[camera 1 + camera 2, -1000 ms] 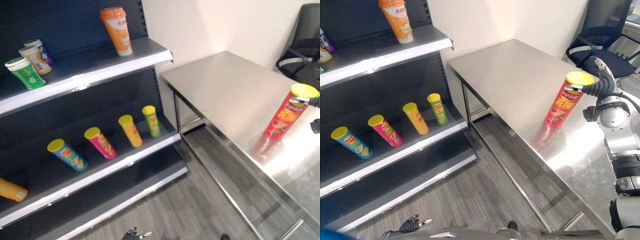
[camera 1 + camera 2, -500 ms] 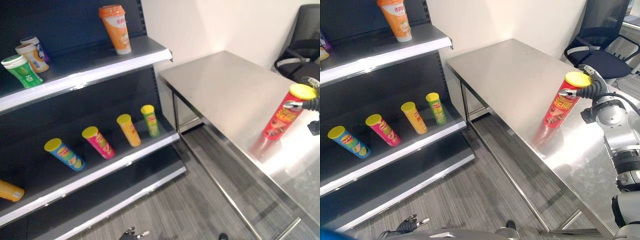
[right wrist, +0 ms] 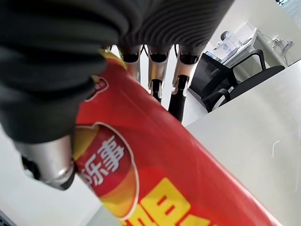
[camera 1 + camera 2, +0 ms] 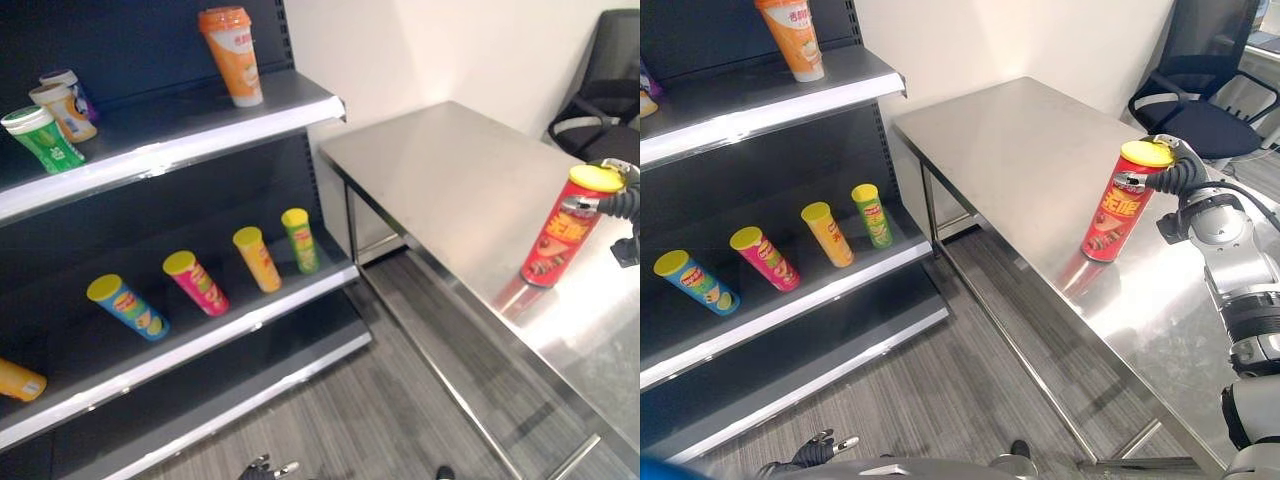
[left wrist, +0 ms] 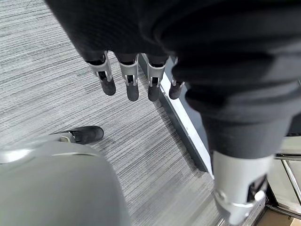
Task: Put the goods on the table back onto the shelves and tidy them up.
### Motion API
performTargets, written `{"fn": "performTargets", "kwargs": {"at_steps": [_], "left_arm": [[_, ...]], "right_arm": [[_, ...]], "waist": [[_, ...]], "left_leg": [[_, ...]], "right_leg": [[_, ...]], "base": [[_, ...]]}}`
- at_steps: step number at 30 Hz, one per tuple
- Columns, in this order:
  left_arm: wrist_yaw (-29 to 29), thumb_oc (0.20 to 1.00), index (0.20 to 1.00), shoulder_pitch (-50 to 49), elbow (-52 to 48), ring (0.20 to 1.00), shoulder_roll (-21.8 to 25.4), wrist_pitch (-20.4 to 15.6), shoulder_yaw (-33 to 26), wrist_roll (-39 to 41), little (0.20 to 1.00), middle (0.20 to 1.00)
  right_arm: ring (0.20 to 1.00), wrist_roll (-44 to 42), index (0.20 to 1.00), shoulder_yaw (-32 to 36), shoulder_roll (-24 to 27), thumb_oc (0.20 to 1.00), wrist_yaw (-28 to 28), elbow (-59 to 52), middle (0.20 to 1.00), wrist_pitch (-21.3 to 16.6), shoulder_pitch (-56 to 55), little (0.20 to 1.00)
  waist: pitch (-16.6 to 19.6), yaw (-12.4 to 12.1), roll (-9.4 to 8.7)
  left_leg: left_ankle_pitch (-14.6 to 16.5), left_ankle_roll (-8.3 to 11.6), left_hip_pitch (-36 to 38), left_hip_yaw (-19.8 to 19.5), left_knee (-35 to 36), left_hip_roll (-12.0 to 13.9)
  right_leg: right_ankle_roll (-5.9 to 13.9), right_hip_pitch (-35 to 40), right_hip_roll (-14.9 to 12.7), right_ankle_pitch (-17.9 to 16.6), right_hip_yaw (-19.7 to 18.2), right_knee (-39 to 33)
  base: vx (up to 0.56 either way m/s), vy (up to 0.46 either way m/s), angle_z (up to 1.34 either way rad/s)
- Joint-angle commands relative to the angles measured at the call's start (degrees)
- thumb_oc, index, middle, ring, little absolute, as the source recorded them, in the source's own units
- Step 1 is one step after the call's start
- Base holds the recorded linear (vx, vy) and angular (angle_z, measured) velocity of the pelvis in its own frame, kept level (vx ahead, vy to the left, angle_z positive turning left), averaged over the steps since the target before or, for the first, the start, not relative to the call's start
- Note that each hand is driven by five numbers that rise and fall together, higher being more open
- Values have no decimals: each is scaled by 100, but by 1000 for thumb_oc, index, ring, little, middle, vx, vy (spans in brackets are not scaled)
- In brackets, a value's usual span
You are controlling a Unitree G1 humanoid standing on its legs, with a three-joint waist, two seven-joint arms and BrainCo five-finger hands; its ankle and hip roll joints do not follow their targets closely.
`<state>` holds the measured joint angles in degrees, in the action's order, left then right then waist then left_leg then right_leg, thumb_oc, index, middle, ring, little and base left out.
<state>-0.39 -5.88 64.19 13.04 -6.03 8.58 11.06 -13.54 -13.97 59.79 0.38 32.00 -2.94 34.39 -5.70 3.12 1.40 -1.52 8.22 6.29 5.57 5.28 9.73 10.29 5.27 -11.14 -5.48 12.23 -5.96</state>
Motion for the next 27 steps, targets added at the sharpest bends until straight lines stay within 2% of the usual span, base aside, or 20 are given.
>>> {"fn": "performTargets", "kwargs": {"at_steps": [1, 3, 10, 12, 15, 17, 18, 19, 21, 24, 27], "left_arm": [[31, 1000, 1000, 390, 252, 1000, 485, -101, 104, 181, 1000, 1000], [94, 1000, 1000, 446, 250, 1000, 488, -113, -91, 155, 1000, 1000], [102, 1000, 1000, 405, 181, 1000, 477, -112, -213, 93, 1000, 1000], [106, 1000, 1000, 376, 111, 1000, 452, -125, -262, 162, 1000, 1000], [148, 1000, 1000, 447, -60, 1000, 468, -166, -274, 297, 1000, 1000], [173, 1000, 1000, 529, -155, 1000, 447, -192, -253, 367, 1000, 1000], [173, 1000, 1000, 535, -155, 1000, 446, -191, -250, 367, 1000, 1000], [170, 1000, 1000, 573, -176, 1000, 412, -178, -222, 382, 1000, 1000], [182, 1000, 1000, 572, -123, 1000, 389, -193, -300, 429, 1000, 1000], [250, 1000, 1000, 607, -21, 1000, 333, -234, -352, 451, 1000, 1000], [269, 1000, 1000, 618, 50, 1000, 308, -251, -353, 370, 1000, 1000]], "right_arm": [[200, 133, 200, 63, 194, 200, -314, -285, 200, -244, 423, 200], [200, -17, 200, 985, -42, 200, -589, -1710, 200, -603, -221, 200], [200, 138, 200, 1531, -247, 200, -582, -2854, 200, -851, -676, 200], [200, 215, 200, 1558, -352, 200, -493, -3460, 200, -975, -760, 200], [200, 221, 200, 1532, -351, 200, -482, -3721, 200, -1055, -717, 200], [200, 279, 200, 1582, -311, 200, -508, -3824, 200, -1057, -730, 200], [200, 280, 200, 1590, -308, 200, -508, -3827, 200, -1056, -733, 200], [200, 349, 200, 1635, -271, 200, -547, -3883, 200, -1061, -805, 200], [200, 424, 200, 1626, -266, 200, -530, -3932, 200, -1031, -849, 200], [200, 460, 200, 1553, -299, 200, -545, -3904, 200, -1045, -850, 200], [200, 477, 200, 1595, -254, 200, -545, -3916, 200, -1031, -980, 200]], "waist": [[-83, -23, -387], [-78, -7, -340], [-63, -88, -307], [-111, -199, -259], [-315, -406, -231], [-417, -460, -251], [-407, -447, -245], [-440, -446, -290], [-409, -424, -287], [-372, -343, -214], [-314, -195, -123]], "left_leg": [[219, -6, 15, 186, -91, 63], [252, -4, 55, 170, -125, 82], [240, 54, 20, 78, -250, 180], [61, 184, -78, -89, -316, 335], [-463, 401, -478, -388, -324, 439], [-667, 474, -754, -464, -269, 482], [-685, 468, -785, -484, -270, 479], [-689, 438, -873, -111, -229, 620], [-626, 484, -792, 44, -288, 797], [-717, 599, -500, -71, -382, 1111], [-944, 675, -243, -98, -435, 1386]], "right_leg": [[-134, 459, 118, 1246, 169, 375], [-150, 463, 131, 1308, 136, 431], [-230, 490, 209, 1472, 137, 556], [-363, 569, 368, 1639, 244, 592], [-472, 561, 500, 1739, 481, 569], [-517, 556, 524, 1777, 769, 513], [-514, 541, 528, 1754, 786, 503], [-517, 491, 465, 1733, 1045, 472], [-472, 412, 368, 1637, 1167, 462], [-407, 288, 165, 1496, 1223, 526], [-298, 91, -74, 1363, 1290, 671]], "base": [[0, 0, 0], [-16, -44, 0], [-32, -68, 0], [-111, -183, 14], [-190, -109, 22], [-179, -69, 92], [-183, 2, 118], [-152, 66, 72], [-134, 139, 91], [-75, 236, 50], [-84, 346, 23]]}}
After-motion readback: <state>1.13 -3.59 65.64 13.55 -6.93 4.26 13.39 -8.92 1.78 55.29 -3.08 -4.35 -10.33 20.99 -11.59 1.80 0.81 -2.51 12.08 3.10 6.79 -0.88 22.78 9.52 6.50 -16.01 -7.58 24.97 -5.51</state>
